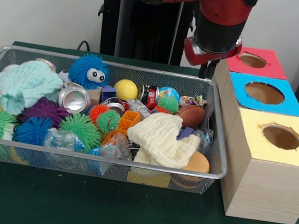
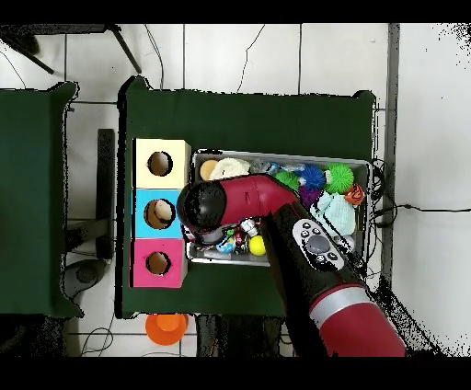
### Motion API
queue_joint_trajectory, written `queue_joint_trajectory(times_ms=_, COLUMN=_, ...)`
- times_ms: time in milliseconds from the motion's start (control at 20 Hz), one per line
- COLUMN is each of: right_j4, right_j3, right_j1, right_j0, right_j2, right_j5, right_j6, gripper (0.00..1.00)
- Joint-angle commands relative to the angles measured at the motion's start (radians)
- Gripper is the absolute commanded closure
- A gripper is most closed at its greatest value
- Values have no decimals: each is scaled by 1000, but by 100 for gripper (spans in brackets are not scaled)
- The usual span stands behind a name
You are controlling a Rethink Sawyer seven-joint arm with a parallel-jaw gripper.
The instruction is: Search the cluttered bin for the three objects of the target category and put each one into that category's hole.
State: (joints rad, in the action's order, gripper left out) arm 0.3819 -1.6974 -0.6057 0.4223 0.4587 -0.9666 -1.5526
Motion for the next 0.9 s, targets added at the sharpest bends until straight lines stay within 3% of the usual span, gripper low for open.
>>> queue_joint_trajectory(times_ms=50, right_j4=108, right_j3=-21, right_j1=34, right_j0=31, right_j2=60, right_j5=55, right_j6=167, gripper=0)
queue_joint_trajectory(times_ms=550, right_j4=141, right_j3=-21, right_j1=24, right_j0=40, right_j2=88, right_j5=83, right_j6=147, gripper=0)
queue_joint_trajectory(times_ms=900, right_j4=176, right_j3=-12, right_j1=53, right_j0=43, right_j2=95, right_j5=165, right_j6=120, gripper=0)
